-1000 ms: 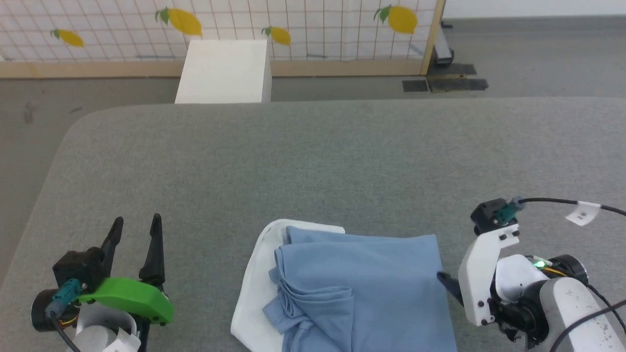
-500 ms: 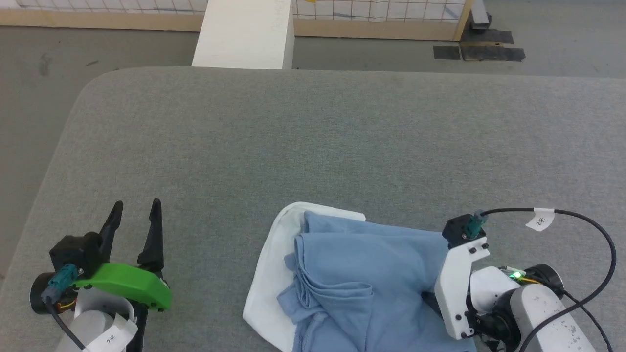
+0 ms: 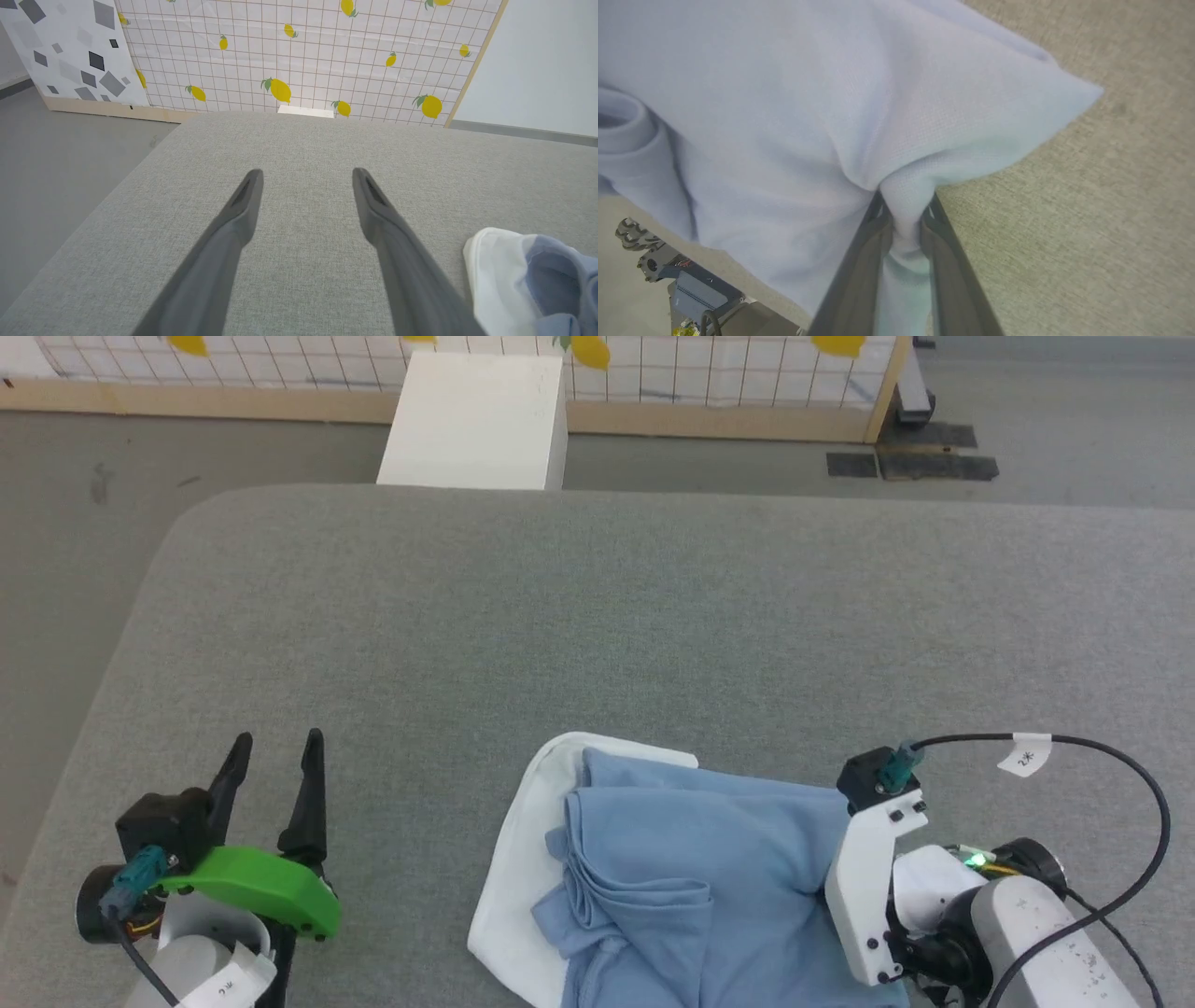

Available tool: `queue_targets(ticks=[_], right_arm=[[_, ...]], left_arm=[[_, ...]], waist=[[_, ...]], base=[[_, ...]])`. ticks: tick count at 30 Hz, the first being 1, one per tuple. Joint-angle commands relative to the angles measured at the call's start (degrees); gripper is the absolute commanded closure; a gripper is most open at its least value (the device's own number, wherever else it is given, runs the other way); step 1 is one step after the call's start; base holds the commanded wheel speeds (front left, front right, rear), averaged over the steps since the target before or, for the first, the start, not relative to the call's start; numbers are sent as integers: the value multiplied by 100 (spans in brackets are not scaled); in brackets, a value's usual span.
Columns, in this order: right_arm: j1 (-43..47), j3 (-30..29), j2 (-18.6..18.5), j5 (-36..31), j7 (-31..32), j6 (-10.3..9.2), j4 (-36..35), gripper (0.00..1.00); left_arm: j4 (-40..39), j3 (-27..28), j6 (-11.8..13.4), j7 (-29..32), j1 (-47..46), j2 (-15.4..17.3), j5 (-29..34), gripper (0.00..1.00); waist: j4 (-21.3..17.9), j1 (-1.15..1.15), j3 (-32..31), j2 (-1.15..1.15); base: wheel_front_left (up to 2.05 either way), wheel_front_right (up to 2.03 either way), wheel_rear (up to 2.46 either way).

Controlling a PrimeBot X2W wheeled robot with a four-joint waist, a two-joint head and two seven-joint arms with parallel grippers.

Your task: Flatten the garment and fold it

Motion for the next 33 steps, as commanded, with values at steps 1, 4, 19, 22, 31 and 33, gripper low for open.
queue_targets(ticks=[1, 4, 19, 22, 31, 33], right_arm=[[-136, 51, -98, 50, -31, -11, -79, 100], [-317, 167, -295, 152, 85, -11, -464, 100], [-435, 144, -835, 490, 916, -11, -1392, 100], [-553, 162, -956, 492, 993, -11, -1408, 100], [-1275, 20, -1310, 392, 923, -11, -1155, 100], [-1336, -88, -1318, 343, 840, -11, -1093, 100]], left_arm=[[24, -18, -2, -43, -10, -30, 3, 0], [24, -39, 25, -44, 63, -51, 2, 0], [-214, -107, 138, 9, 295, -97, -76, 0], [-294, -93, 122, 4, 293, -106, -120, 0], [-681, -57, 27, 99, 77, 137, -116, 0], [-782, -61, 14, 158, 5, 215, -88, 0]], waist=[[-2, 0, -174, 20], [10, 0, -316, 20], [-248, 0, -431, 20], [-627, 0, -293, 20], [-2507, 0, 501, 20], [-2692, 0, 663, 20]], base=[[0, 0, 0], [0, 0, 0], [0, 0, 0], [0, 0, 0], [0, 0, 0], [0, 0, 0]])
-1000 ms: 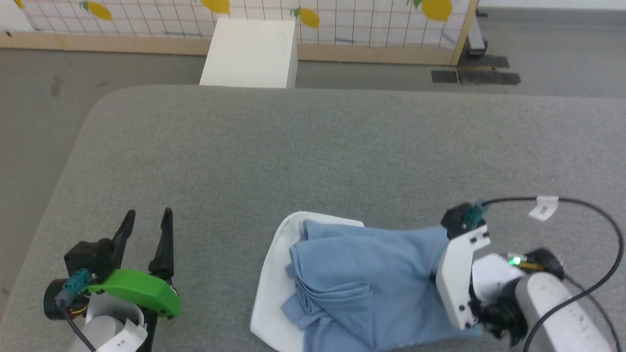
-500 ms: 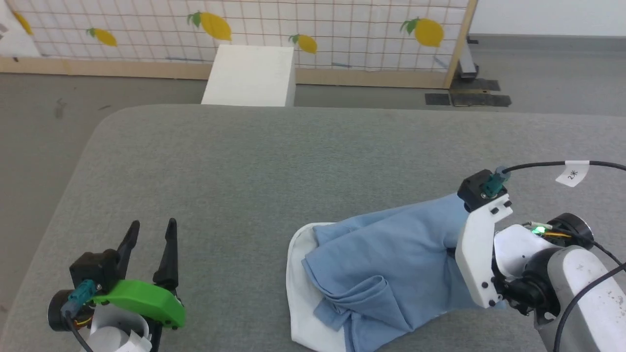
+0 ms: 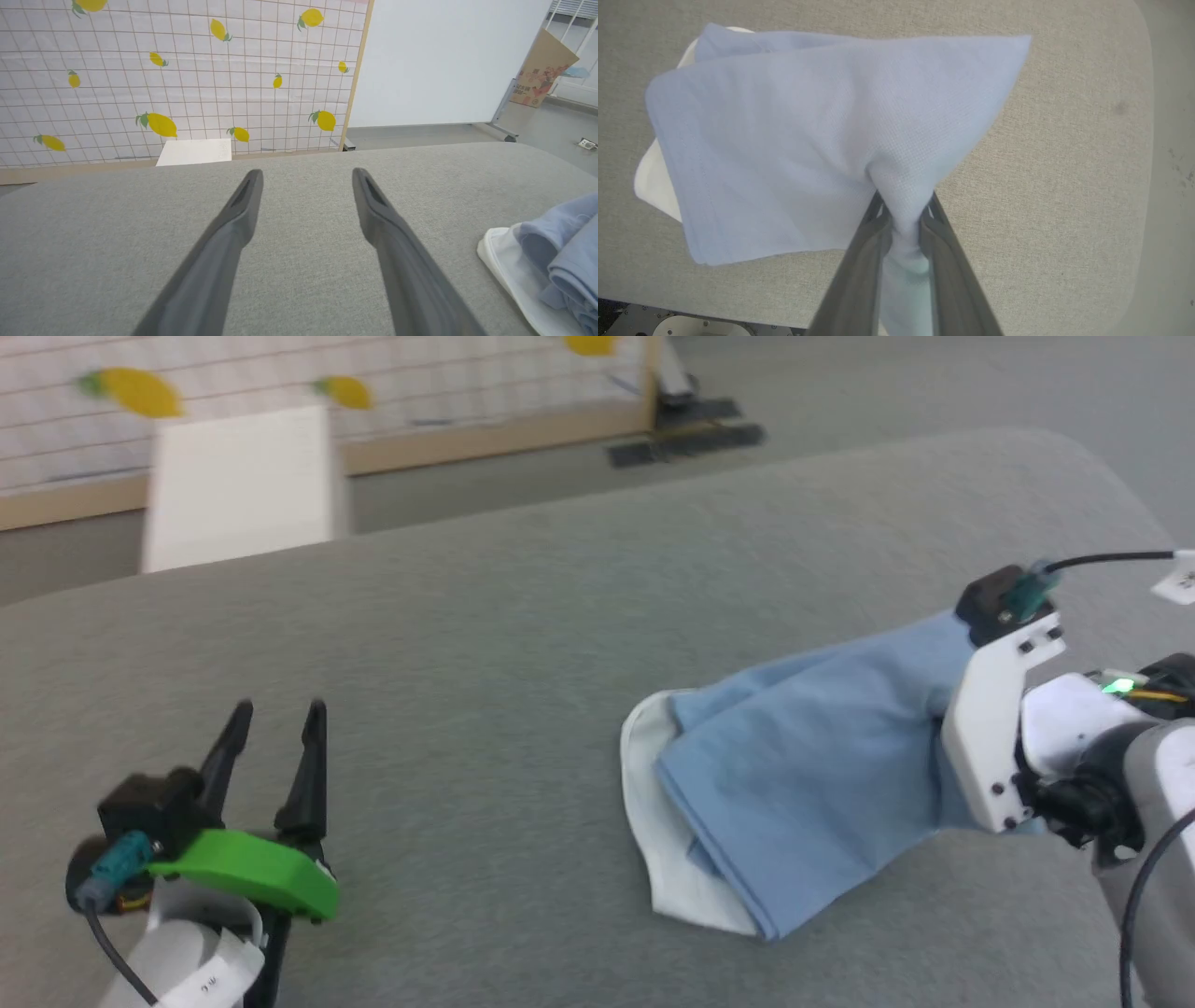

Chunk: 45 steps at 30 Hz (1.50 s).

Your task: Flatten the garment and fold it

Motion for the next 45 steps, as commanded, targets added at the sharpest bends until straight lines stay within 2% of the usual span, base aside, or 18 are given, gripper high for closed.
queue_targets(ticks=[1, 6, 16, 22, 26, 27, 28, 34, 38, 45], right_arm=[[-106, -127, -13, -72, -84, -10, 47, 100], [-186, -659, -101, -286, -408, -10, 158, 100], [-466, -2439, -399, -971, -844, -10, 267, 100], [-703, -3480, -385, -1398, -1165, -10, 341, 100], [-826, -4033, -226, -1718, -1299, -10, 299, 100], [-836, -4137, -170, -1813, -1322, -10, 288, 41], [-848, -4206, -128, -1872, -1350, -10, 282, 0], [-994, -4354, 29, -1983, -1657, -10, 186, 0], [-1209, -4327, 86, -1789, -2030, -10, 95, 0], [-1640, -3605, 78, -1224, -3164, -10, -239, 0]], left_arm=[[-89, 8, -21, 38, -126, 86, 75, 0], [-489, 67, -24, 216, -297, 368, 163, 0], [-1673, 701, 85, 626, -324, 1291, 218, 0], [-2255, 1226, 205, 837, 3, 1718, 98, 0], [-2547, 1514, 270, 930, 249, 1920, 57, 0], [-2604, 1580, 290, 961, 315, 1958, 42, 0], [-2647, 1628, 300, 970, 362, 1990, 43, 0], [-2805, 1902, 353, 988, 643, 2094, -25, 0], [-2808, 1911, 388, 952, 721, 2049, -40, 0], [-2393, 1602, 412, 641, 566, 1673, -76, 0]], waist=[[-1014, 0, 822, 20], [-1075, 0, 1362, 20], [-733, 0, 2634, 20], [-665, 0, 3082, 20], [-656, 0, 3252, 20], [-655, 0, 3281, 20], [-657, 0, 3296, 20], [-727, 0, 3296, 20], [-749, 0, 3116, 20], [-626, 0, 2371, 20]], base=[[0, 0, 0], [0, 0, 0], [0, 0, 0], [0, 0, 0], [0, 0, 0], [0, 0, 0], [0, 0, 0], [0, 0, 0], [0, 0, 0], [0, 0, 0]])
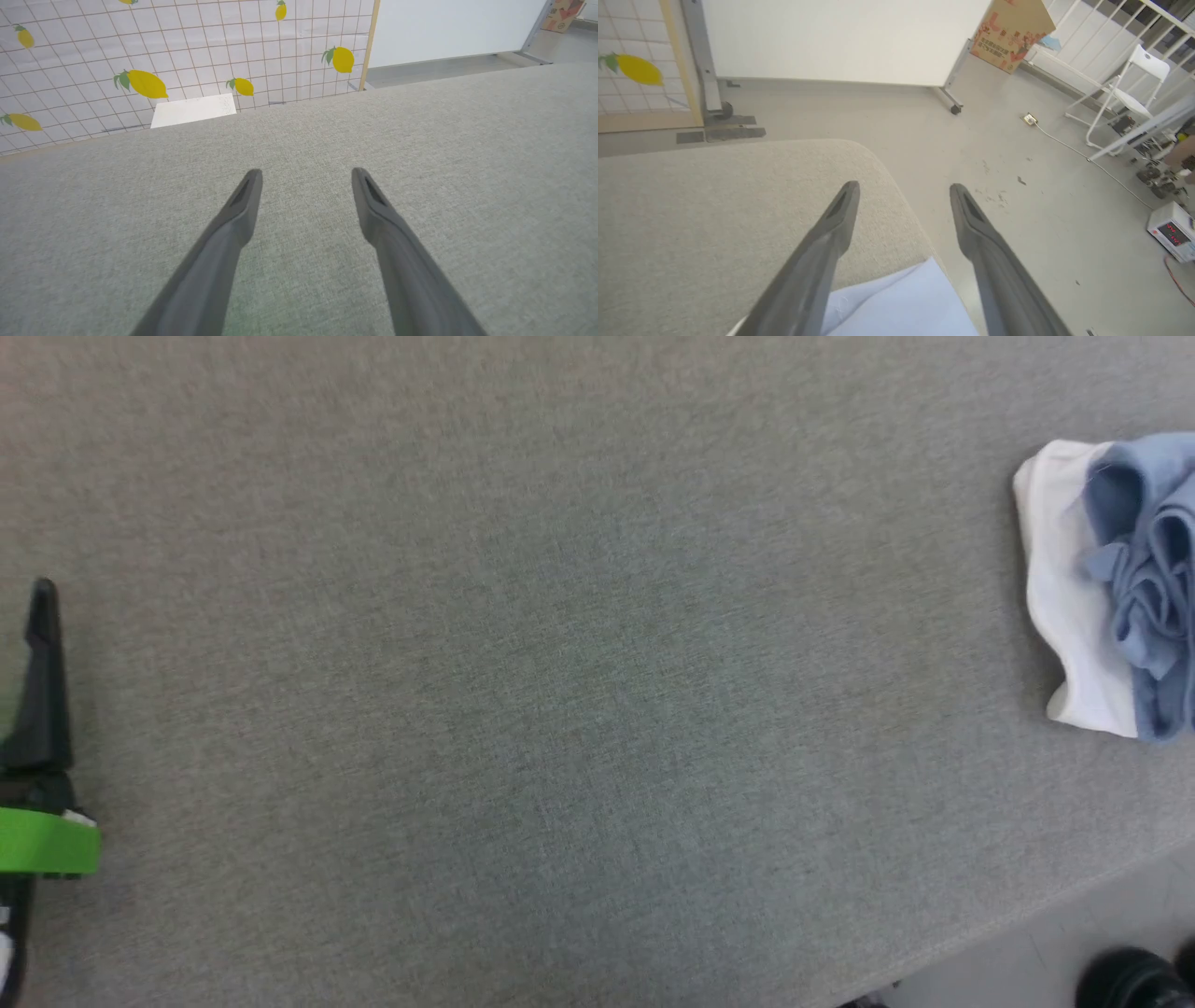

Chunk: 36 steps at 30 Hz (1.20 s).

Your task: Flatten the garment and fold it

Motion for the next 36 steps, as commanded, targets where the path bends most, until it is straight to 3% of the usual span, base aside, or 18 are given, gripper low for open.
queue_targets(ticks=[1, 5, 9, 18, 25, 36], right_arm=[[-133, 224, -5, 124, -251, -10, -80, 0], [-312, 833, 63, 407, -1005, -10, -172, 0], [-176, 1417, 616, 626, -2064, -10, -216, 0], [1089, 1799, 1355, 800, -3402, -10, -313, 0], [2114, 1989, 1718, 785, -4017, -10, -65, 0], [3169, 2228, 1777, 900, -4538, -10, 630, 0]], left_arm=[[132, -67, 42, -102, -97, -117, -26, 0], [551, -264, 80, -325, -211, -425, -54, 0], [1124, -551, 102, -567, -326, -841, -62, 0], [1782, -892, 137, -795, -467, -1456, -23, 0], [2090, -979, 141, -860, -438, -1713, 10, 0], [2367, -1041, 80, -892, -322, -1868, 64, 0]], waist=[[137, -1, -574, 20], [336, -1, -1176, 20], [757, -1, -1970, 20], [1501, -1, -2872, 20], [1827, -1, -3256, 20], [2062, -1, -3341, 20]], base=[[0, 0, 0], [0, 0, 0], [0, 0, 0], [0, 0, 0], [0, 0, 0], [0, 0, 0]])
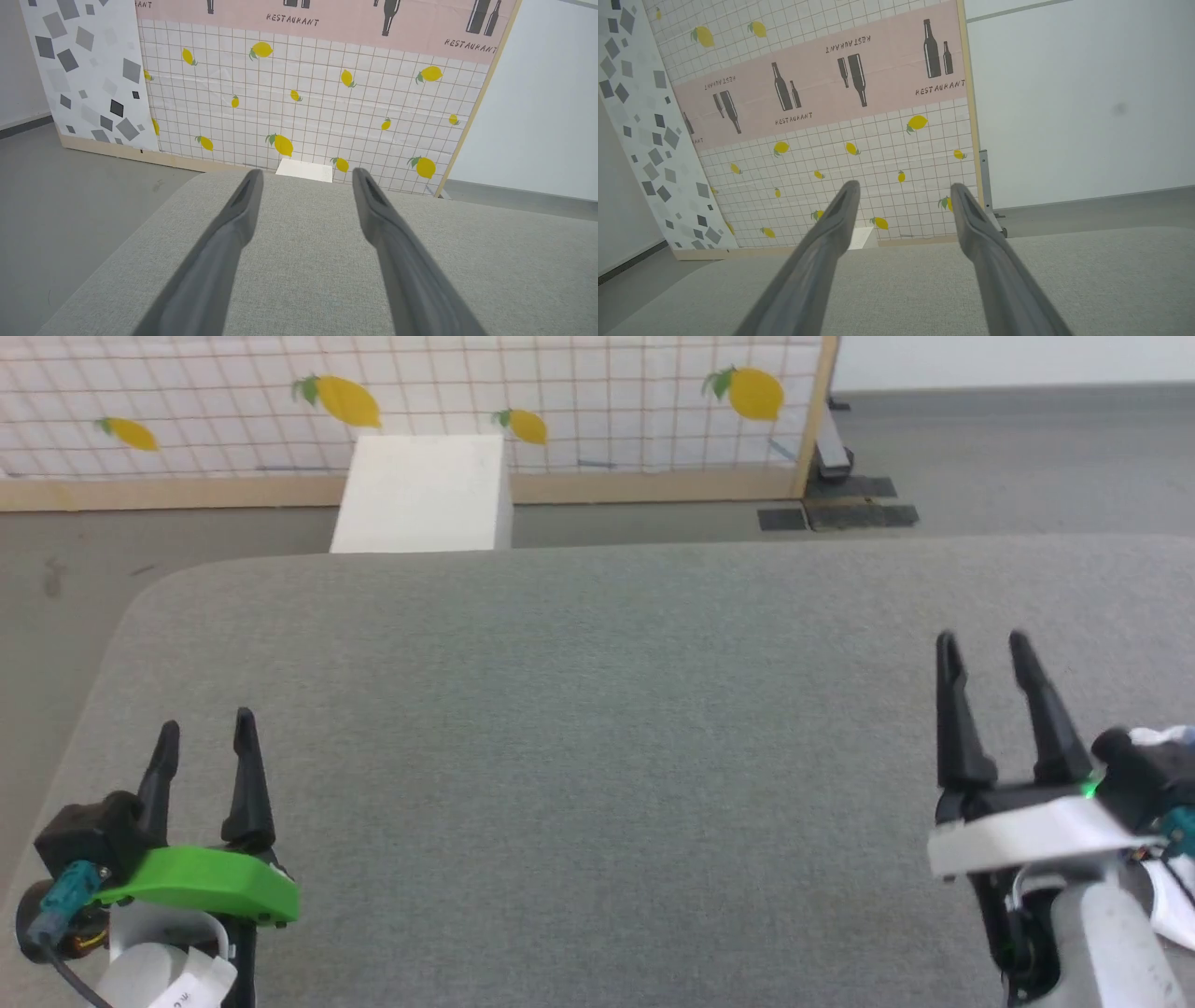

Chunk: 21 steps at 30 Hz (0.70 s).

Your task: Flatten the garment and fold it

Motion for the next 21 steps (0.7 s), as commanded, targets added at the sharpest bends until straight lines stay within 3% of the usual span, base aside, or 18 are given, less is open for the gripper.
queue_targets(ticks=[1, 21], right_arm=[[141, 21, 13, -22, -55, -9, 69, 0], [982, -215, 14, -336, -118, -9, 334, 0]], left_arm=[[43, -32, -43, -36, 70, -40, 62, 0], [555, -550, -87, -44, 269, -85, 521, 0]], waist=[[93, 1, -78, 20], [-95, 1, -259, 20]], base=[[0, 0, 0], [0, 0, 0]])
